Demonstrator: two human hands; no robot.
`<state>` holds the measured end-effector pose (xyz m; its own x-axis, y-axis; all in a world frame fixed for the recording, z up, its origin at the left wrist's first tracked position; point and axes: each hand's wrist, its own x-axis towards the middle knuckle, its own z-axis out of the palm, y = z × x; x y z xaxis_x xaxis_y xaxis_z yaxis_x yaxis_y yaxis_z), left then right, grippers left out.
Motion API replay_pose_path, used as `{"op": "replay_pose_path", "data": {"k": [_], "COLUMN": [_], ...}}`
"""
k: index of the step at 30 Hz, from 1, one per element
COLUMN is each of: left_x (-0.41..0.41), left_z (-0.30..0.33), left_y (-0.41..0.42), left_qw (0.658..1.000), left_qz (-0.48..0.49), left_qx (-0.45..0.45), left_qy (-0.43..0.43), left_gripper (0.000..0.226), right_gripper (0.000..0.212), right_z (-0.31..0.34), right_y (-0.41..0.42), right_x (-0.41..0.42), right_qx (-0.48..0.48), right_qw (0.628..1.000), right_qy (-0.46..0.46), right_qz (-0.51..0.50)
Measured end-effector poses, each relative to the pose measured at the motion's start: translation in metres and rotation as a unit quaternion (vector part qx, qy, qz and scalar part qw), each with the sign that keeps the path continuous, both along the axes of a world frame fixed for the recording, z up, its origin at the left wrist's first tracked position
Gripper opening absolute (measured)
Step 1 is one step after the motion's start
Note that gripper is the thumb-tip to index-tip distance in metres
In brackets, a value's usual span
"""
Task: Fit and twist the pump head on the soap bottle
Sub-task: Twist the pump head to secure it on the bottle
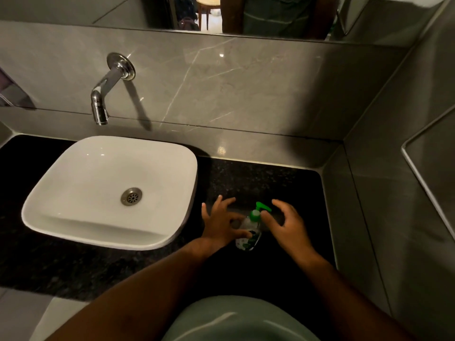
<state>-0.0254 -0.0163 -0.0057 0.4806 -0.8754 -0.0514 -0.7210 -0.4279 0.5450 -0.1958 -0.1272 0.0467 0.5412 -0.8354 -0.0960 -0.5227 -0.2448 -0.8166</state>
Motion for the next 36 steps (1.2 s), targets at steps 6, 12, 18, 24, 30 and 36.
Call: {"op": "replay_pose_path", "data": {"k": [6, 12, 18, 24, 30, 36], "left_x": [0.002, 0.004, 0.007, 0.009, 0.008, 0.007], "left_z": [0.000, -0.004, -0.002, 0.000, 0.001, 0.005], "left_y": [-0.001, 0.002, -0.002, -0.003, -0.005, -0.005], "left_qw": [1.000, 0.999, 0.995, 0.993, 0.988, 0.991], "left_qz": [0.010, -0.019, -0.045, -0.051, -0.061, -0.050], "left_qx": [-0.016, -0.004, 0.039, 0.052, 0.080, 0.073], "left_qy": [-0.016, -0.026, -0.081, -0.094, -0.114, -0.103], "left_gripper": [0.050, 0.054, 0.055, 0.054, 0.053, 0.052], "right_gripper": [0.023, 0.022, 0.034, 0.038, 0.026, 0.034], "right_z": [0.028, 0.036, 0.036, 0.036, 0.034, 0.035], "right_y": [-0.010, -0.002, 0.014, 0.028, 0.031, 0.034], "right_x": [0.008, 0.018, 0.019, 0.029, 0.034, 0.033], "right_qx": [-0.014, 0.048, 0.066, 0.086, 0.111, 0.125], "right_qw": [0.999, 0.995, 0.992, 0.990, 0.989, 0.989], "right_qy": [0.035, 0.072, 0.102, 0.105, 0.086, 0.061], "right_qz": [0.034, 0.040, 0.017, -0.028, -0.050, -0.046]}}
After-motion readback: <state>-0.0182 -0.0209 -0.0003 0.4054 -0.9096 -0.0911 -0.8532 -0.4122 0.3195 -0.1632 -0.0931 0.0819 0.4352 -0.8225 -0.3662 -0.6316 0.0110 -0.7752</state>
